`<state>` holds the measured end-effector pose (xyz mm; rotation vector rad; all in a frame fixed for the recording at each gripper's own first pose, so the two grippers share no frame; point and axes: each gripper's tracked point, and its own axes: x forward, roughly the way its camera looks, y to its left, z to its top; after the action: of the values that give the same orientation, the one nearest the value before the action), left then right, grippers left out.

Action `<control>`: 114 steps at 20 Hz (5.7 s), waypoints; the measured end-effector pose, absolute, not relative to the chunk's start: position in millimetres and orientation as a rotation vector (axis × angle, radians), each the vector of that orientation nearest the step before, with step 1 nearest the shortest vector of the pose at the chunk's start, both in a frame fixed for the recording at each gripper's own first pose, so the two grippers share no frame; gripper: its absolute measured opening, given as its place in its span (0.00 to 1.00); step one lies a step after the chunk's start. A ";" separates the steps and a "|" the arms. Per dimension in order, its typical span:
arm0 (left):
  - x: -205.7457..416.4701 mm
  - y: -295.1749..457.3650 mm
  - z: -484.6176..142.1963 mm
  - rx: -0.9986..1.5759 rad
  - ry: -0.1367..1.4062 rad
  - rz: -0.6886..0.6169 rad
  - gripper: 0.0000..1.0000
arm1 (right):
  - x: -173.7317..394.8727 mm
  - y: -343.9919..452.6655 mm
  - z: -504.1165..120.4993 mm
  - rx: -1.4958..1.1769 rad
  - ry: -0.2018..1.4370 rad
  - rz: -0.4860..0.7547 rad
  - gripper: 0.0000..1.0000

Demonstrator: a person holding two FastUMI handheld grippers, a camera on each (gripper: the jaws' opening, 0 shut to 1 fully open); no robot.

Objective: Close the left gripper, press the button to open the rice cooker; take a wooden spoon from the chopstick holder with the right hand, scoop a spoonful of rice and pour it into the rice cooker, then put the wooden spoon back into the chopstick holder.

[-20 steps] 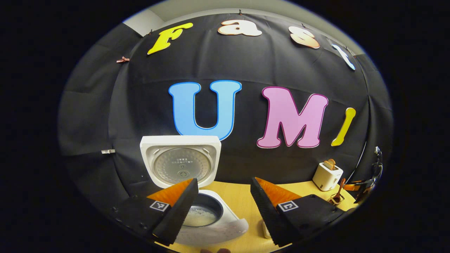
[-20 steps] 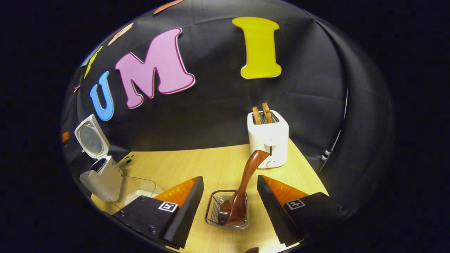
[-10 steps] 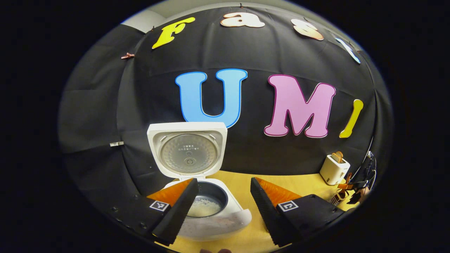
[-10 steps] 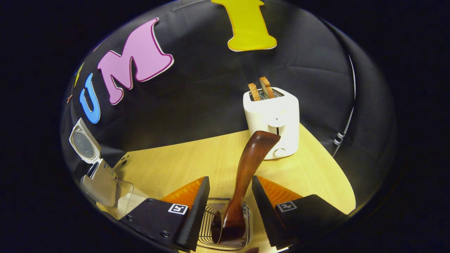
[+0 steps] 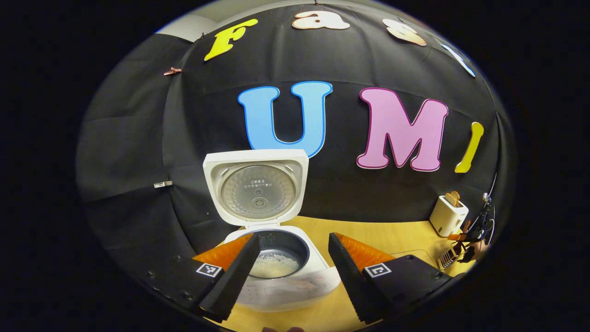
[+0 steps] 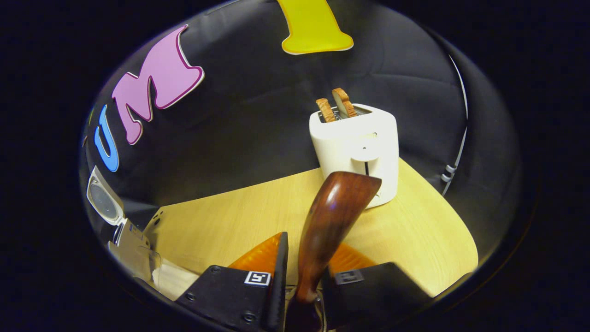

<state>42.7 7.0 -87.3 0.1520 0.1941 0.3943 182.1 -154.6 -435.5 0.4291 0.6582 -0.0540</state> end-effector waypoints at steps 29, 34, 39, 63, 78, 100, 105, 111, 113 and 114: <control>-7.4 43.7 -47.9 0.134 0.085 0.322 0.96 | 173.3 -29.1 -215.1 0.416 0.353 0.142 0.22; -18.8 56.4 -45.2 0.121 0.079 0.293 0.96 | 161.7 65.2 -224.5 0.342 0.374 0.278 0.22; -26.4 71.7 -46.2 0.114 0.082 0.280 0.96 | 149.6 114.9 -271.7 0.165 0.427 0.317 0.22; -22.9 123.7 -51.3 0.074 0.093 0.270 0.95 | 117.4 168.2 -385.4 0.194 0.695 0.108 0.22; -36.1 119.4 -37.7 0.058 0.055 0.256 0.95 | 126.9 110.7 -351.1 0.811 0.623 -0.138 0.22; -97.0 122.1 -30.4 0.006 0.004 0.338 0.94 | 207.0 237.6 -164.4 1.184 0.538 0.108 0.21; -113.0 126.5 -33.5 -0.024 0.013 0.372 0.94 | 211.5 329.1 -149.2 1.152 0.586 0.248 0.22; -125.5 124.9 -37.5 -0.027 0.019 0.385 0.94 | 219.4 405.1 -173.9 1.017 0.634 0.307 0.22; -125.1 125.1 -39.3 -0.035 0.022 0.381 0.94 | 221.8 418.5 -179.9 0.960 0.629 0.314 0.22; -124.5 125.9 -38.8 -0.037 0.021 0.379 0.94 | 222.7 424.1 -181.7 0.930 0.626 0.318 0.21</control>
<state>-124.5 125.9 -38.8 -0.0375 0.0212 0.3791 222.7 424.1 -181.7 0.9299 0.6260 0.3182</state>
